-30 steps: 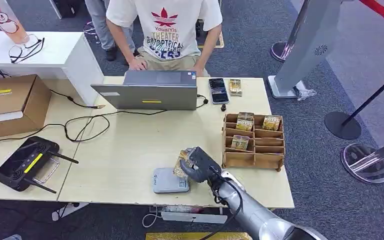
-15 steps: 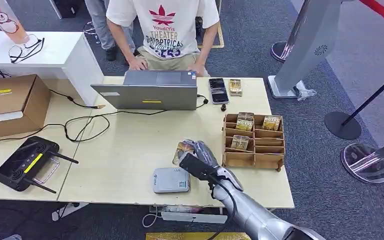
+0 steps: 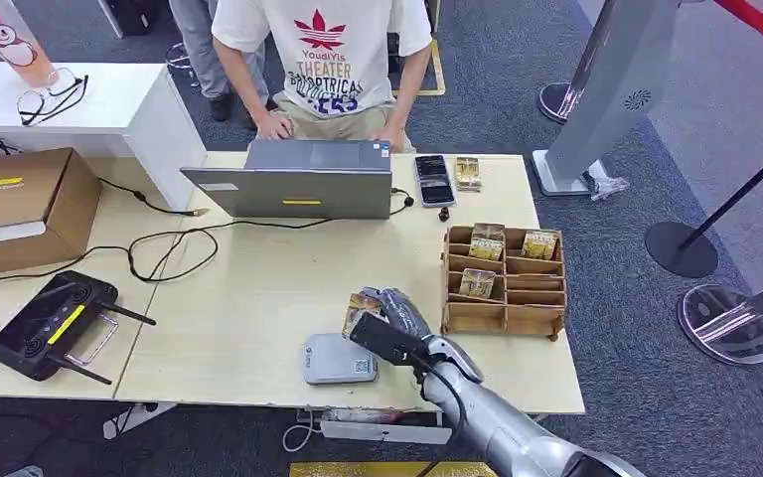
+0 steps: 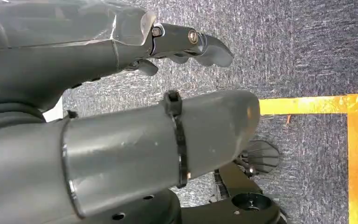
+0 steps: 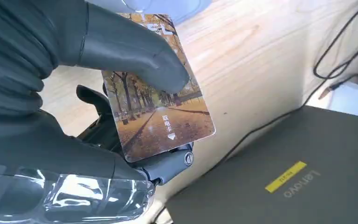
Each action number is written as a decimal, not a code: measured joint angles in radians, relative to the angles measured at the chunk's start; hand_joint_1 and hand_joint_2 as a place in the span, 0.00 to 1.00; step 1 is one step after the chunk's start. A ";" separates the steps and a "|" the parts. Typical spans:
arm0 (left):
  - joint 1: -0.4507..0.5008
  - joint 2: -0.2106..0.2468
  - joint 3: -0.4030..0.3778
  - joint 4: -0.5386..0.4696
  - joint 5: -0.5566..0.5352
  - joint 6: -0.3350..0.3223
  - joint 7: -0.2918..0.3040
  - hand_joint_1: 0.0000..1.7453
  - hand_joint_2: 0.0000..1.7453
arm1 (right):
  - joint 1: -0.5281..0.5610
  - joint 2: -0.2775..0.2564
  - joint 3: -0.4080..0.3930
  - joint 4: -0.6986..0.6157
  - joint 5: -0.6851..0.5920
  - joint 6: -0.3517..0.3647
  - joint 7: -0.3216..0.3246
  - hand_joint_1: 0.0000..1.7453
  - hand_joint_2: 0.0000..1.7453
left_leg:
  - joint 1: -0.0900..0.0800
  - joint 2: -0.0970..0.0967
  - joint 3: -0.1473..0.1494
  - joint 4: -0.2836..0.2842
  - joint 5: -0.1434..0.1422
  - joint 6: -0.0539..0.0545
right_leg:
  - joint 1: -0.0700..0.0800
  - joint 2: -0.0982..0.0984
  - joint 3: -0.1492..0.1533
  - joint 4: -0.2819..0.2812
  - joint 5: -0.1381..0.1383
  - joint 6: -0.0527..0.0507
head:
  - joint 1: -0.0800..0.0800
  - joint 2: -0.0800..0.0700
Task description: Pass the card to the sensor for recognition and then transmit it.
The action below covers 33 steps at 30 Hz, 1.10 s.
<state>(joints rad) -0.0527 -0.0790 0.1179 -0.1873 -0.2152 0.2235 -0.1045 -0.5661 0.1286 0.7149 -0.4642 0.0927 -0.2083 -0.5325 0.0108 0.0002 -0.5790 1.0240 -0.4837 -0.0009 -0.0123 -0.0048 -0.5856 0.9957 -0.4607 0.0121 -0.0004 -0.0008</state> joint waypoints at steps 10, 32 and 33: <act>0.000 0.000 0.000 0.000 0.002 0.000 0.000 0.00 0.00 | 0.002 0.003 0.001 0.041 -0.007 0.012 0.019 1.00 1.00 | 0.000 0.000 0.000 0.000 0.000 0.000 | 0.000 0.000 0.000 0.000 0.000 0.000 | 0.000 0.000; 0.000 -0.018 0.000 0.000 0.004 0.035 0.002 0.00 0.00 | 0.017 0.004 0.001 0.080 -0.014 0.035 0.036 1.00 1.00 | 0.000 0.000 0.000 0.000 0.000 0.000 | 0.000 0.000 0.000 0.000 0.000 0.000 | 0.000 0.000; 0.000 -0.019 0.000 0.000 0.005 0.035 0.000 0.00 0.00 | 0.018 0.004 0.001 0.082 -0.014 0.037 0.036 1.00 1.00 | 0.000 0.000 0.000 0.000 0.000 0.000 | 0.000 0.000 0.000 0.000 0.000 0.000 | 0.000 0.000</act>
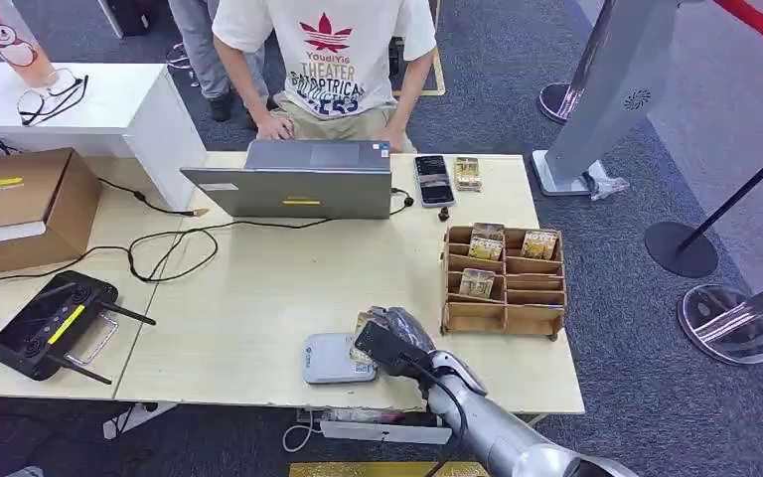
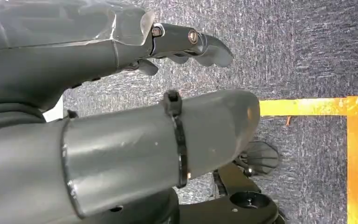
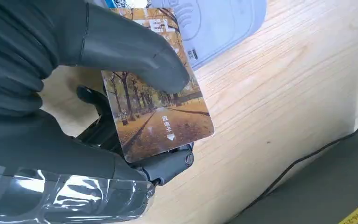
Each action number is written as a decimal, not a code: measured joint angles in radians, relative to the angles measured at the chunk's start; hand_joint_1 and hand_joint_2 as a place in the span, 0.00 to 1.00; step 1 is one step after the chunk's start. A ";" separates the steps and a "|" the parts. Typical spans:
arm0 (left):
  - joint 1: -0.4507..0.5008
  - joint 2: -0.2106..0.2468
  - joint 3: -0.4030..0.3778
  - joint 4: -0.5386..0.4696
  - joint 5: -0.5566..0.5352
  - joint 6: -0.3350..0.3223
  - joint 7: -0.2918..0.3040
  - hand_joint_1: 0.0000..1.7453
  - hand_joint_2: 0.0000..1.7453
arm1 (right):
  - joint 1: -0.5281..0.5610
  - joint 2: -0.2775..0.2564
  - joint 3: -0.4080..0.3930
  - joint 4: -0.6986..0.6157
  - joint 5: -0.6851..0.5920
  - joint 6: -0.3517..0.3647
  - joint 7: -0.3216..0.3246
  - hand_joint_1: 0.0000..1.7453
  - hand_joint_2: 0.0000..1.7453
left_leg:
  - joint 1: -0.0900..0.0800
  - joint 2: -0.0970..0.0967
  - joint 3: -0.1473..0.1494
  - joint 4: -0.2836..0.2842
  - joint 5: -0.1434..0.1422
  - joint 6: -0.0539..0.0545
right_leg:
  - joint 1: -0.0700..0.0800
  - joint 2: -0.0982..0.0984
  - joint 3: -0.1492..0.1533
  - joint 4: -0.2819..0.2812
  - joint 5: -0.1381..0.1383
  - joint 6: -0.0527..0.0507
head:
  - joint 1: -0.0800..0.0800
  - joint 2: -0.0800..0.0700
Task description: Pass the card to the sensor for recognition and then transmit it.
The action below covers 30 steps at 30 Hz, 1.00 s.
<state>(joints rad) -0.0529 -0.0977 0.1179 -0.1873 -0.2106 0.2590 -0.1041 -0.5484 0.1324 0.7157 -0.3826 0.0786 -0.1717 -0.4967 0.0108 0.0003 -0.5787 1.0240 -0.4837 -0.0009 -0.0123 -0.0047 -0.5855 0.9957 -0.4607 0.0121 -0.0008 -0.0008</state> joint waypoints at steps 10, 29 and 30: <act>0.001 -0.001 0.000 0.000 0.001 -0.001 -0.001 0.00 0.00 | 0.004 0.000 0.000 0.005 -0.013 -0.014 0.000 1.00 1.00 | 0.000 0.000 0.000 0.000 0.000 0.000 | 0.000 0.000 0.000 0.000 0.000 0.000 | 0.000 0.000; -0.001 -0.001 0.000 0.000 -0.002 -0.002 0.001 0.00 0.00 | 0.013 0.000 0.000 0.004 0.005 -0.083 -0.017 1.00 1.00 | 0.000 0.000 0.000 0.000 0.000 0.000 | 0.000 0.000 0.000 0.000 0.000 0.000 | 0.000 0.000; -0.001 -0.001 0.000 0.000 -0.002 -0.002 0.001 0.00 0.00 | 0.013 0.000 0.000 0.004 0.005 -0.083 -0.018 1.00 1.00 | 0.000 0.000 0.000 0.000 0.000 0.000 | 0.000 0.000 0.000 0.000 0.000 0.000 | 0.000 0.000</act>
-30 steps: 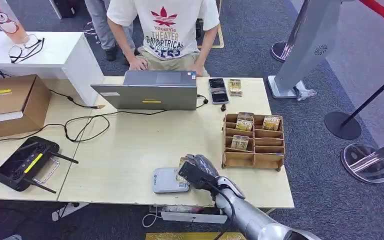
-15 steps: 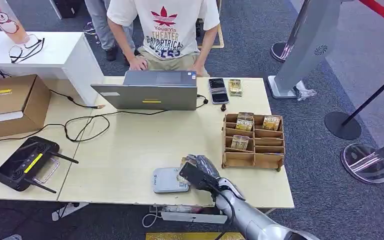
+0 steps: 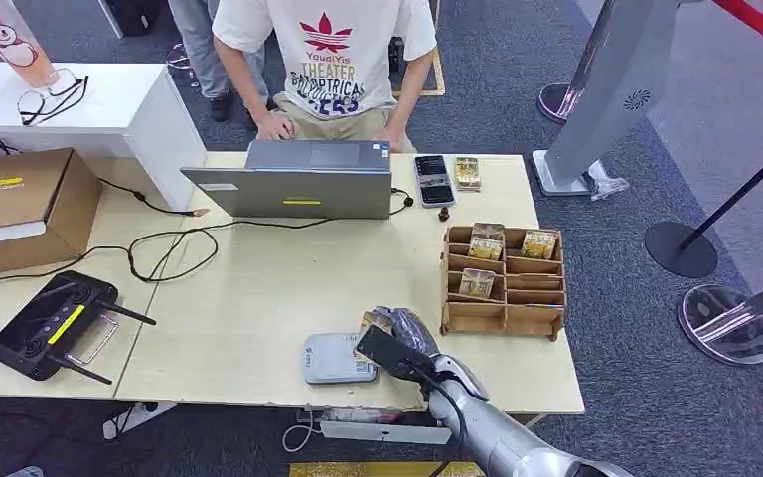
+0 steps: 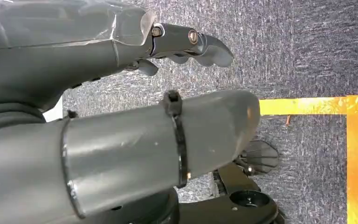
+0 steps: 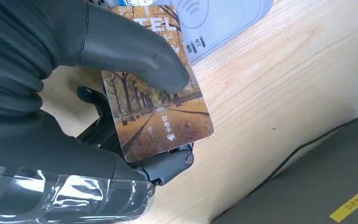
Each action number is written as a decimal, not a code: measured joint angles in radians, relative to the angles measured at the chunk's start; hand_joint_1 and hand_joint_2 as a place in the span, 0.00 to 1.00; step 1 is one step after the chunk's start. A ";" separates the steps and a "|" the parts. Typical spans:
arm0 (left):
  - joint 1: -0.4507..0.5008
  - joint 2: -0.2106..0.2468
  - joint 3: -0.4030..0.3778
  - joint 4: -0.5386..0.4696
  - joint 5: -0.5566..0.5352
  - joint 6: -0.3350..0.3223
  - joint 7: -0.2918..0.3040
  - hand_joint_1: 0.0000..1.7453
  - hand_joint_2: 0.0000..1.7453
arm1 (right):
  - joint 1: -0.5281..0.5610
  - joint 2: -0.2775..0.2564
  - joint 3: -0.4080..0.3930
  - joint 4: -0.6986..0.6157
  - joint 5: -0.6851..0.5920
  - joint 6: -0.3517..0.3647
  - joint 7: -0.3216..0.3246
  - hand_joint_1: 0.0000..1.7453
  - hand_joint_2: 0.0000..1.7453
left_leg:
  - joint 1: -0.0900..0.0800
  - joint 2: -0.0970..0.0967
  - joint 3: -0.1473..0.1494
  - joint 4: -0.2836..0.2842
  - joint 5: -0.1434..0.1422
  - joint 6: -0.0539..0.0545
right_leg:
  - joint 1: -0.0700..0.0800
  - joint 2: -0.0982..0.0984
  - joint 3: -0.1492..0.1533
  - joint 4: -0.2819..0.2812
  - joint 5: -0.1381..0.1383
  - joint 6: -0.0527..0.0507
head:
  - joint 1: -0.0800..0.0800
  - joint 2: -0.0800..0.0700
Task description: Pass the card to the sensor for recognition and then transmit it.
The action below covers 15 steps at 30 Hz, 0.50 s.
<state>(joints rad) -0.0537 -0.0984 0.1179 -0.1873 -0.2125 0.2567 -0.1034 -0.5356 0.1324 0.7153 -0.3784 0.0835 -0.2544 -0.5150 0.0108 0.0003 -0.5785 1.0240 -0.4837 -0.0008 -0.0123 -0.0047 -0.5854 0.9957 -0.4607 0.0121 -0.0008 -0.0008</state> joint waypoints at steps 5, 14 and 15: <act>-0.001 0.000 0.000 0.000 0.001 0.000 0.000 0.00 0.00 | 0.001 0.000 -0.006 -0.013 -0.019 0.006 -0.041 1.00 1.00 | 0.000 0.000 0.000 0.000 0.000 0.000 | 0.000 0.000 0.000 0.000 0.000 0.000 | 0.000 0.000; -0.001 0.009 0.000 0.000 0.010 -0.027 -0.005 0.00 0.00 | -0.002 -0.026 -0.036 -0.136 -0.056 0.041 -0.053 1.00 1.00 | 0.000 0.000 0.000 0.000 0.000 0.000 | 0.000 0.000 0.000 0.000 0.000 0.000 | 0.000 0.000; -0.001 0.010 0.000 0.000 0.012 -0.027 -0.005 0.00 0.00 | -0.002 -0.029 -0.039 -0.148 -0.057 0.042 -0.053 1.00 1.00 | 0.000 0.000 0.000 0.000 0.000 0.000 | 0.000 0.000 0.000 0.000 0.000 0.000 | 0.000 0.000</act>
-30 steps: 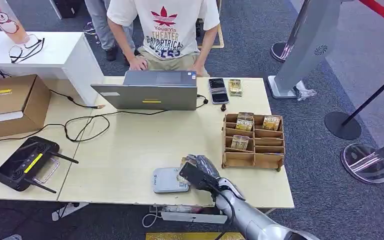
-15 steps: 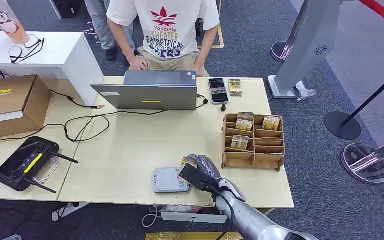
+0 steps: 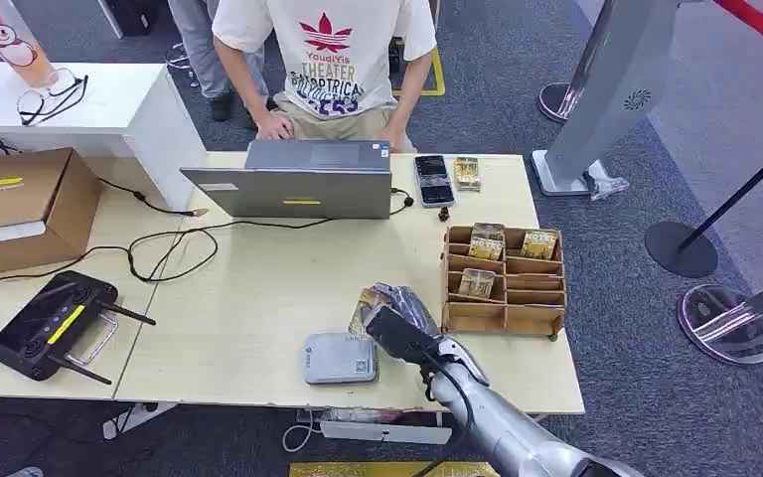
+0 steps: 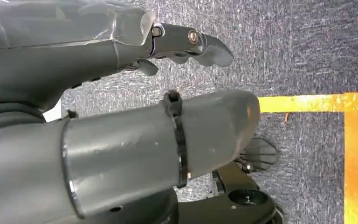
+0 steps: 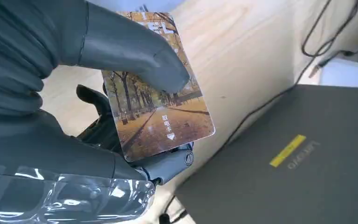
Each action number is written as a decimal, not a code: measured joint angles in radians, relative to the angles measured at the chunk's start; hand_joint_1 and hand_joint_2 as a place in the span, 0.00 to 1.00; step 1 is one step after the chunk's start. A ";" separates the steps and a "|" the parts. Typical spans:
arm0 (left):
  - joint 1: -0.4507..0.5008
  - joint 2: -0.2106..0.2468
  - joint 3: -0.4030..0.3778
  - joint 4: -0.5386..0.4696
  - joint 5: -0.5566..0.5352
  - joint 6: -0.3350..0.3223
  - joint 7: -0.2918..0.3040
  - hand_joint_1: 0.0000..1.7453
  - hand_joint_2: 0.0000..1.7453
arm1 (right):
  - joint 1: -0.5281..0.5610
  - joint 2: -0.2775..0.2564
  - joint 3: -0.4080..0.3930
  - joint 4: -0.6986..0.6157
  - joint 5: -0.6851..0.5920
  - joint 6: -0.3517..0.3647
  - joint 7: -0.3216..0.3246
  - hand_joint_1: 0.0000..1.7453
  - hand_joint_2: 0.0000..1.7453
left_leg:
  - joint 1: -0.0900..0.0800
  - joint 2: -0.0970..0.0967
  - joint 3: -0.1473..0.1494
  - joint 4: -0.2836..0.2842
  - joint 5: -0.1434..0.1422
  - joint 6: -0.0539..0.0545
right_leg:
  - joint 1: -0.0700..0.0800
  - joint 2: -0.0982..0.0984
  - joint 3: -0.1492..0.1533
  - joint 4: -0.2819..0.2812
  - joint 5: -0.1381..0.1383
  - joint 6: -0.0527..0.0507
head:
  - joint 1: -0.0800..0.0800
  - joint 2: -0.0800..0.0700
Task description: Pass the card to the sensor for recognition and then transmit it.
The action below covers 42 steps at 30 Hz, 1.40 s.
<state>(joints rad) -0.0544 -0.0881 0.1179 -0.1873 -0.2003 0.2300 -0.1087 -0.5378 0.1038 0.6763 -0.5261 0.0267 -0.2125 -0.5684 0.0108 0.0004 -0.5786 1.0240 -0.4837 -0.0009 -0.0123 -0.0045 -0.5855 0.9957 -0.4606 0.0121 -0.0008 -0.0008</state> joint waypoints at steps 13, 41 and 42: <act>-0.001 0.006 0.000 0.000 0.003 -0.003 -0.010 0.00 0.00 | 0.018 -0.066 -0.070 -0.258 -0.065 0.018 0.005 1.00 1.00 | 0.000 0.000 0.000 0.000 0.000 0.000 | 0.000 0.000 0.000 0.000 0.000 0.000 | 0.000 0.000; -0.013 0.005 0.000 0.000 -0.014 0.001 0.008 0.00 0.00 | -0.329 -0.108 -0.238 -0.365 0.120 -0.093 0.114 1.00 1.00 | 0.000 0.000 0.000 0.000 0.001 0.000 | 0.000 0.000 0.000 0.000 0.001 -0.001 | 0.000 0.000; -0.014 0.004 0.000 0.000 -0.015 0.001 0.009 0.00 0.00 | -0.343 -0.108 -0.238 -0.350 0.126 -0.097 0.116 1.00 1.00 | 0.000 0.000 0.000 0.000 0.001 0.000 | 0.000 0.000 0.000 0.000 0.001 -0.001 | 0.000 0.000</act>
<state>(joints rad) -0.0689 -0.0839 0.1179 -0.1873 -0.2155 0.2312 -0.0999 -0.8804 -0.0046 0.4383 -0.8766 0.1522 -0.3094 -0.4524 0.0108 0.0004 -0.5786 1.0241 -0.4824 -0.0013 -0.0123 -0.0043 -0.5855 0.9962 -0.4595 0.0114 -0.0008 -0.0008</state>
